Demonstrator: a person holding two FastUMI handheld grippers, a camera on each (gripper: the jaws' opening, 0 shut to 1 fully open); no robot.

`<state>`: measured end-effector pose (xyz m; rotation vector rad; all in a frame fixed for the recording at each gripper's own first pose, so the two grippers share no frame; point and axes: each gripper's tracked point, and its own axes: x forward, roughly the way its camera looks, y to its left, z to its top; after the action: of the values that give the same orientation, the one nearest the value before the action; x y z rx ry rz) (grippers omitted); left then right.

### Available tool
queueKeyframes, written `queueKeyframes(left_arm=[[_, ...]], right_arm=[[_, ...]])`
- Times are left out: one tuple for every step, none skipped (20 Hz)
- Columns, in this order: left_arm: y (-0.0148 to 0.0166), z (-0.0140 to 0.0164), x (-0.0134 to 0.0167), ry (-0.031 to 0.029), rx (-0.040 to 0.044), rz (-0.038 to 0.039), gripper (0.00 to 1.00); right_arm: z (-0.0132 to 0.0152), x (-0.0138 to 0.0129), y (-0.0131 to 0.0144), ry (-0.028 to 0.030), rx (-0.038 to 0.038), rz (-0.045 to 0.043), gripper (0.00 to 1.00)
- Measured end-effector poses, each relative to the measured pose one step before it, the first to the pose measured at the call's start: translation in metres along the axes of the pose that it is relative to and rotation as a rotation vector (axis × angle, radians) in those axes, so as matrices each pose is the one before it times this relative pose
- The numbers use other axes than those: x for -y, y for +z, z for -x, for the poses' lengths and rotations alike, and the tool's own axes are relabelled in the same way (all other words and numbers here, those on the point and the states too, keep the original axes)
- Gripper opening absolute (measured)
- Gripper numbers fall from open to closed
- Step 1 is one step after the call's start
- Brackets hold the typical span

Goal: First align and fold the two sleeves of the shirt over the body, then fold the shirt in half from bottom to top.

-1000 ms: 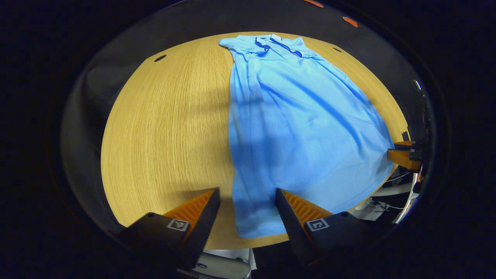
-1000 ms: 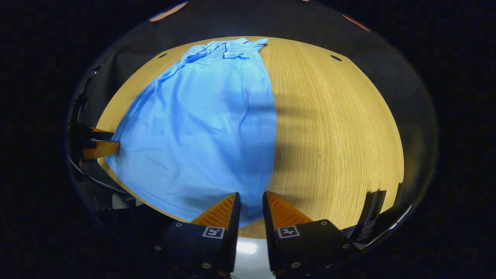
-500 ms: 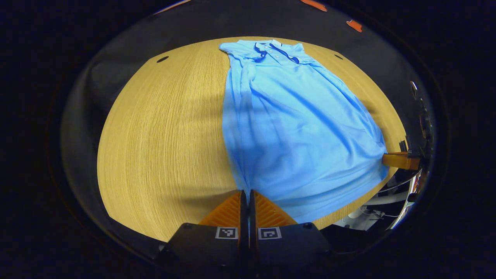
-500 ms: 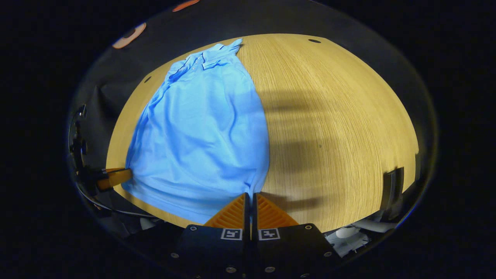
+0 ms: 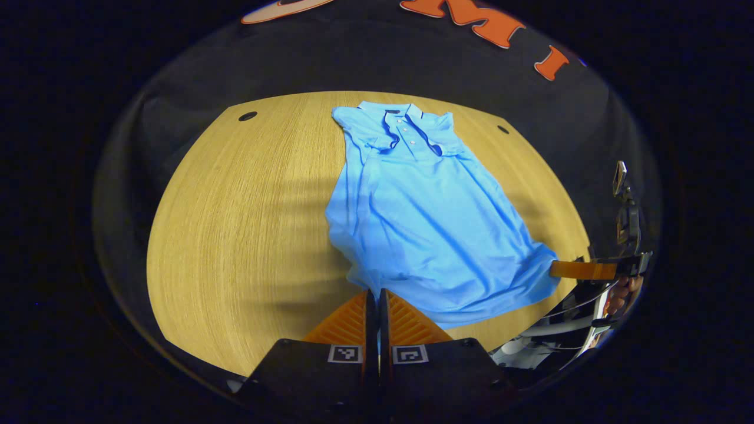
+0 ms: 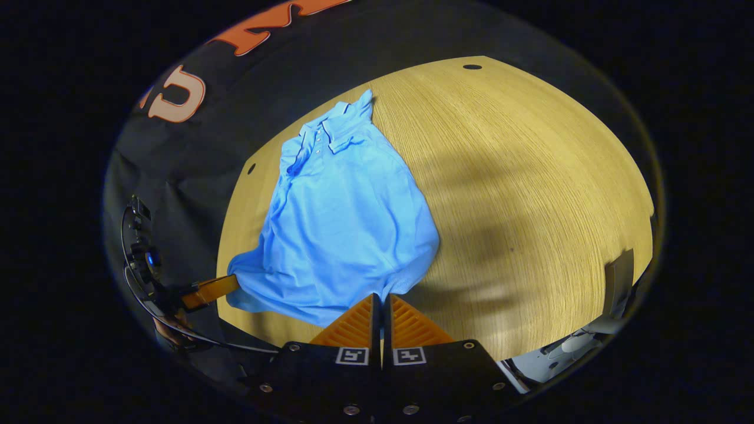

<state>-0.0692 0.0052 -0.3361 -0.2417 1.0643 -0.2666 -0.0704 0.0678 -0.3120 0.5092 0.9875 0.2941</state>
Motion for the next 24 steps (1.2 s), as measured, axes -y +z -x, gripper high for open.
queueKeyframes(left_arm=[[0.00593,-0.00001,0.00413,-0.02031,0.00847,0.01503,0.05],[0.00532,0.00254,-0.00049,-0.00630,0.01137,0.00142,0.05],[0.00712,0.00118,-0.00110,-0.00205,0.01012,-0.00315,0.05],[0.00749,0.00060,0.00069,-0.00443,0.01522,-0.00478,0.05],[0.00761,-0.00049,0.00008,-0.00443,0.00982,-0.00534,0.05],[0.00949,-0.00131,-0.00077,-0.00320,0.01405,-0.00318,0.05],[0.00879,-0.00103,0.00054,-0.00594,0.01166,-0.00120,0.05],[0.01031,0.00043,-0.00070,-0.00473,0.01689,0.00011,0.05],[0.01071,-0.00032,-0.00037,-0.00917,0.01566,-0.00096,0.05],[0.01334,0.00183,-0.00174,-0.00306,0.02041,-0.00264,0.05],[0.01167,-0.00181,-0.00105,-0.00641,0.01792,-0.00172,0.05],[0.00990,-0.00247,-0.00199,-0.00268,0.02219,0.00246,0.05],[0.00628,-0.00330,-0.00184,0.00044,0.00575,0.00439,0.05],[0.00726,-0.00627,-0.00223,0.00099,0.01050,0.00209,0.05],[0.00675,-0.00614,-0.00047,-0.00270,0.00559,0.00014,0.05],[0.00785,-0.00477,-0.00180,-0.00188,0.00501,-0.00044,0.05],[0.00841,-0.00481,-0.00094,-0.00499,0.00630,0.00183,0.05],[0.00995,-0.00398,-0.00120,-0.00756,0.00964,0.00233,0.05],[0.01159,-0.00647,-0.00263,-0.00537,0.01168,0.00126,0.05],[0.01164,-0.00746,-0.00288,-0.00345,0.01191,0.00032,0.05],[0.01293,-0.00900,-0.00311,-0.00463,0.01061,0.00245,0.05],[0.01384,-0.00904,-0.00274,-0.00619,0.01171,0.00571,0.05],[0.01288,-0.00925,-0.00184,-0.01171,0.00812,0.00640,0.05],[0.01228,-0.01051,-0.00305,-0.00019,0.00902,0.00148,0.05]], right_arm=[[0.00031,-0.00706,0.01034,0.02646,0.01415,-0.02809,0.01],[-0.00134,-0.00505,0.00917,0.01963,0.01179,-0.01963,0.01],[-0.00112,-0.00396,0.00684,0.00896,0.00925,-0.00492,0.01],[-0.00084,-0.00345,0.00773,0.00826,0.01043,0.00003,0.01],[-0.00225,-0.00566,0.00806,0.00992,0.00919,-0.00059,0.01],[-0.00179,-0.00544,0.00802,0.01342,0.00956,-0.00338,0.01],[-0.00145,-0.00671,0.00886,0.01522,0.01125,-0.00701,0.01],[-0.00268,-0.00552,0.00865,0.01330,0.01184,-0.00526,0.06],[-0.00002,-0.00475,0.00896,0.01107,0.01188,-0.00321,0.06],[-0.00299,-0.00395,0.00794,0.00501,0.00599,-0.00339,0.01],[-0.00215,-0.00416,0.00776,0.00589,0.01022,-0.00042,0.01],[-0.00382,-0.00454,0.00809,0.01160,0.01097,0.00585,0.01],[-0.00458,-0.00454,0.00807,0.00435,0.00751,0.00761,0.01],[-0.00319,-0.00247,0.00781,0.00130,0.01027,0.01021,0.01],[-0.00325,-0.00198,0.00739,-0.00278,0.00626,0.01026,0.01],[-0.00322,-0.00123,0.00953,-0.00464,0.00625,0.00808,0.01],[-0.00366,-0.00248,0.00933,-0.00212,0.00594,0.00587,0.01],[-0.00509,-0.00261,0.01129,-0.00026,0.00717,0.00373,0.01],[-0.00535,-0.00286,0.01208,0.00181,0.01130,0.00302,0.01],[-0.00699,-0.00266,0.01209,0.00112,0.01105,0.00074,0.01],[-0.00614,-0.00236,0.01392,0.00083,0.01265,0.00075,0.01],[-0.00698,-0.00210,0.01403,-0.00111,0.01119,0.00082,0.01],[-0.00489,-0.00067,0.01159,0.00074,0.01235,0.00021,0.01],[-0.00678,-0.00053,0.01483,-0.00253,0.01275,-0.00134,0.01]])
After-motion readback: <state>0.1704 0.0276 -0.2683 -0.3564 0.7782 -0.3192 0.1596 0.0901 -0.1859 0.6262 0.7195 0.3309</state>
